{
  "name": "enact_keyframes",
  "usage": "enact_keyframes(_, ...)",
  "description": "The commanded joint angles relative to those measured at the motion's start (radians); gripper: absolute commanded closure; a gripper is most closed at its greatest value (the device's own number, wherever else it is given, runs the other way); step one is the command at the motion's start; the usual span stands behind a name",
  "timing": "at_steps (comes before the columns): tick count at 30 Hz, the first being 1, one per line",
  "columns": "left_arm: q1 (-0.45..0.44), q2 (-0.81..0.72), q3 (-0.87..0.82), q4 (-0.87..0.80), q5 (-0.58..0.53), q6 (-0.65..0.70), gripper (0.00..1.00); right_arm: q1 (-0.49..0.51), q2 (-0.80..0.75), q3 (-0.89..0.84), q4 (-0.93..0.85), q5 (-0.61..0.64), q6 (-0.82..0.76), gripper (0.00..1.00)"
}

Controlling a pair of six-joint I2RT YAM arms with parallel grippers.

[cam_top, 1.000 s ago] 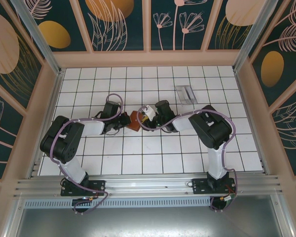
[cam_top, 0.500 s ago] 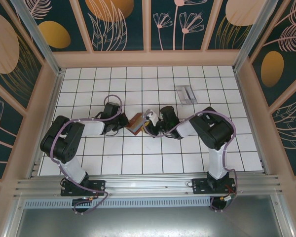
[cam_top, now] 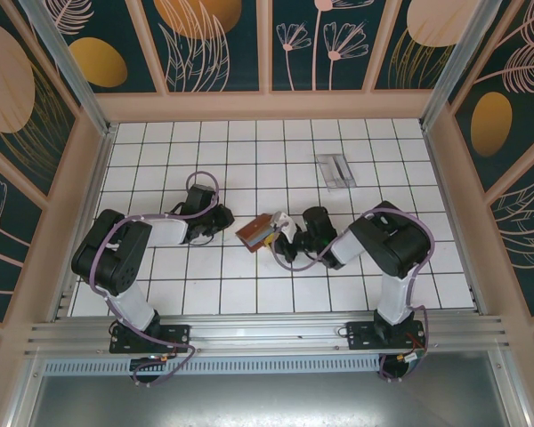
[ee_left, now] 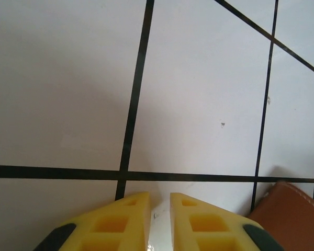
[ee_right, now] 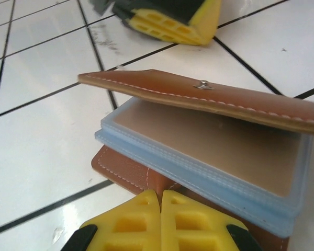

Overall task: Put the credit cards into the card holder
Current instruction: Move the card holder to the center of the table.

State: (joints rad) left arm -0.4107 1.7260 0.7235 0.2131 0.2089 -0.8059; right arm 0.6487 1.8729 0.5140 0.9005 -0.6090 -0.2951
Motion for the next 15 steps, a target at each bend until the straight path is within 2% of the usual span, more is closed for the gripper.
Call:
enact_keyframes(1, 0.003, 0.019, -0.034, -0.17, 0.03, 0.052, 0.77, 0.015, -0.028, -0.049, 0.131, -0.064, -0.148, 1.0)
enact_keyframes(5, 0.003, -0.006, -0.049, -0.138, 0.075, 0.07, 0.7, 0.023, -0.009, -0.075, 0.172, -0.064, -0.312, 1.0)
enact_keyframes(11, 0.001, -0.055, -0.048, -0.122, 0.126, 0.09, 0.63, 0.054, -0.01, -0.045, 0.157, -0.044, -0.312, 1.0)
enact_keyframes(15, 0.001, -0.038, -0.013, -0.153, 0.158, 0.132, 0.61, 0.102, -0.046, -0.077, 0.207, 0.023, -0.333, 1.0)
